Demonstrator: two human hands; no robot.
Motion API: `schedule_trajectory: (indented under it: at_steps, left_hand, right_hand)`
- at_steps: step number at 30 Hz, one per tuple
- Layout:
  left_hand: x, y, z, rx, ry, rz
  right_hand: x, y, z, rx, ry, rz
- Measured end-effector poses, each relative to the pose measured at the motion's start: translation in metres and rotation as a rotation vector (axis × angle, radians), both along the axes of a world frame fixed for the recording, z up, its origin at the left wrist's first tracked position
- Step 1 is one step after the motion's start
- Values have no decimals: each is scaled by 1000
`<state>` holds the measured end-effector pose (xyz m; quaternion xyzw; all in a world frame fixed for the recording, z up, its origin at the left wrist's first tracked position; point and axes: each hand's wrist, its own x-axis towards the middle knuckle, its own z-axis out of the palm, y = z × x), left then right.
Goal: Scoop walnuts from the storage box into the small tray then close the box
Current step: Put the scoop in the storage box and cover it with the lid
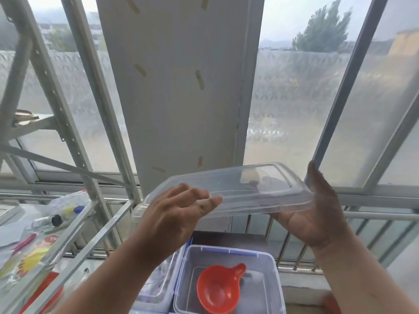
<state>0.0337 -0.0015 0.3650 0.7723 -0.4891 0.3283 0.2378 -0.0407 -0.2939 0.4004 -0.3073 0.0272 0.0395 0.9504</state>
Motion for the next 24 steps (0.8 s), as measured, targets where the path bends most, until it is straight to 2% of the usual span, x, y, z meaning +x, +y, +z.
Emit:
schedule_trajectory:
  at_steps: [4, 6, 7, 8, 10, 12, 13, 14, 15, 18, 24]
  left_hand:
    - [0, 17, 1, 132, 69, 92]
    - [-1, 32, 6, 211, 157, 286]
    - [0, 41, 9, 202, 262, 383]
    - [4, 52, 9, 132, 401, 453]
    - [12, 71, 11, -145, 780, 472]
    - [14, 83, 19, -472, 1220, 306]
    - [16, 84, 18, -594, 1369, 190]
    - [17, 83, 17, -666, 1424, 94]
    - [14, 78, 19, -693, 1396, 46]
    - [0, 55, 25, -650, 1179, 76]
    - [17, 37, -20, -559, 1145, 169]
  right_hand:
    - [-2, 2, -7, -130, 1, -32]
    - [-7, 4, -8, -202, -54, -9]
    - [-10, 3, -13, -209, -77, -2]
    - [-11, 2, -18, -204, -103, 13]
    - [-12, -3, -35, -201, -157, 63]
    - [-9, -12, -57, -268, -108, 45]
    - [-5, -17, -68, -302, -63, 41]
    - [-1, -18, -78, -360, -8, 31]
    - [4, -19, -89, -431, 48, 11]
    - [17, -23, -123, -618, 169, -116]
    - [23, -41, -179, -692, 327, -277]
